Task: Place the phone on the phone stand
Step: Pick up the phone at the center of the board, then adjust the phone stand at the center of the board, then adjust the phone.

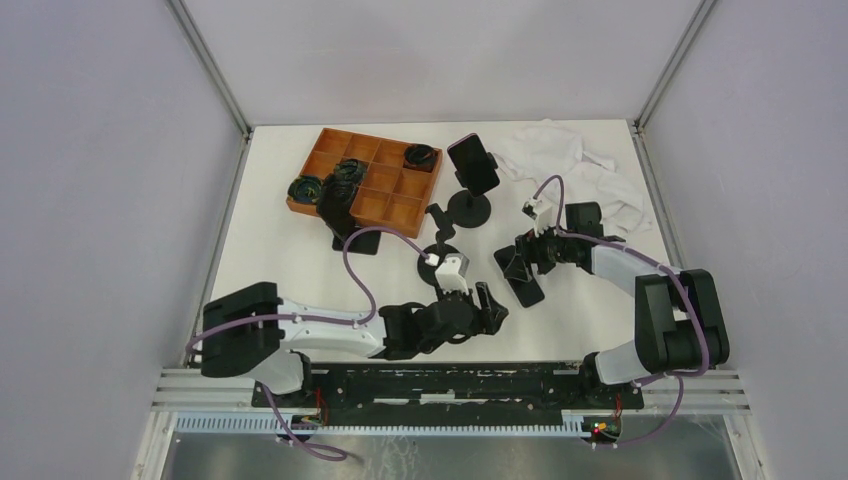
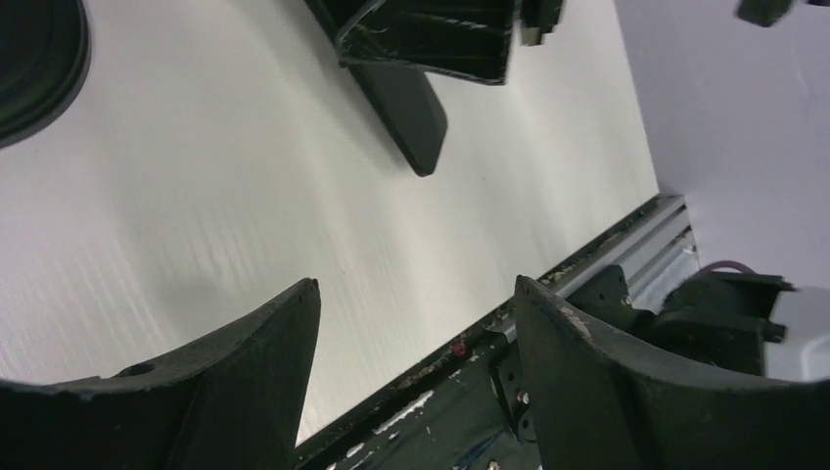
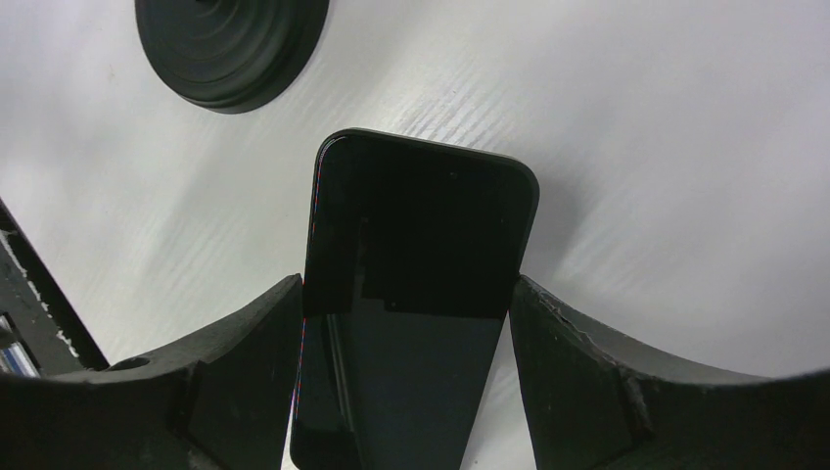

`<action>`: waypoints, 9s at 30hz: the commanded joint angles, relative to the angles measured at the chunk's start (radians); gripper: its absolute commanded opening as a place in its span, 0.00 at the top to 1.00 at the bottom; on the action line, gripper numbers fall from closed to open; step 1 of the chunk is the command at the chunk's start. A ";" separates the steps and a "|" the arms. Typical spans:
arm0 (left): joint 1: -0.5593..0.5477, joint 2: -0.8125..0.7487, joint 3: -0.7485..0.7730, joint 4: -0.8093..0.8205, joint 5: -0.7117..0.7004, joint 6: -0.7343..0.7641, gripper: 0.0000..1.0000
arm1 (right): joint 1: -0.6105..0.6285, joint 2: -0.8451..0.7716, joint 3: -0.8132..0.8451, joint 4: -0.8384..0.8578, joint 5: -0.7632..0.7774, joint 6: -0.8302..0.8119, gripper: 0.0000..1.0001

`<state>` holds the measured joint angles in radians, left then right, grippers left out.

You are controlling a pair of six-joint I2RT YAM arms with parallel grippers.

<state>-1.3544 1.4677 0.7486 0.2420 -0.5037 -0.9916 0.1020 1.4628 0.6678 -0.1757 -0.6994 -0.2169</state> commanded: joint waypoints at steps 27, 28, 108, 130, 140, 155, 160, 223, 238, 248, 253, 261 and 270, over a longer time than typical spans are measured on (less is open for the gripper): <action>0.090 0.427 0.133 0.237 -0.080 -0.457 0.40 | 0.076 -0.006 -0.034 0.114 -0.197 0.106 0.51; 0.095 0.434 0.134 0.243 -0.075 -0.462 0.43 | 0.081 -0.006 -0.033 0.116 -0.205 0.105 0.51; 0.110 -0.323 -0.101 -0.139 0.549 0.879 0.98 | 0.012 -0.277 0.040 -0.715 -0.622 -1.192 0.02; 0.363 -0.687 0.261 -0.588 0.550 1.077 0.98 | 0.114 -0.344 0.089 -0.130 -0.274 -0.455 0.02; 0.389 -0.804 0.112 -0.422 0.208 1.098 0.98 | 0.355 -0.147 0.510 -0.151 -0.024 -0.016 0.04; 0.472 -0.986 -0.002 -0.406 0.000 1.100 0.98 | 0.497 0.146 0.856 -0.285 0.223 -0.069 0.22; 0.515 -0.979 -0.003 -0.406 0.062 1.083 0.98 | 0.502 0.121 0.805 -0.283 0.239 -0.081 0.23; 0.616 -0.946 -0.007 -0.404 0.401 1.071 0.98 | 0.483 0.163 1.194 -0.750 0.066 -0.487 0.02; 0.632 -0.771 0.047 -0.459 0.872 1.070 0.98 | 0.233 -0.464 0.165 -0.181 -0.600 -0.435 0.02; 0.633 -0.636 0.076 -0.462 1.047 1.047 0.98 | 0.128 -0.560 0.031 -0.016 -0.637 -0.318 0.02; 0.632 -0.604 0.086 -0.438 1.106 1.007 0.98 | 0.123 -0.559 -0.008 0.084 -0.646 -0.218 0.02; 0.627 -0.583 0.022 -0.220 1.145 0.763 0.98 | 0.123 -0.565 -0.018 0.129 -0.659 -0.155 0.04; 0.587 -0.654 -0.137 0.066 1.056 0.581 0.98 | 0.140 -0.547 -0.041 0.274 -0.692 0.022 0.06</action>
<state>-0.7425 0.8379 0.6315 0.0750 0.5747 -0.2855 0.2287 0.9100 0.6258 0.0090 -1.3556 -0.2760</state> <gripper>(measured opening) 0.129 0.943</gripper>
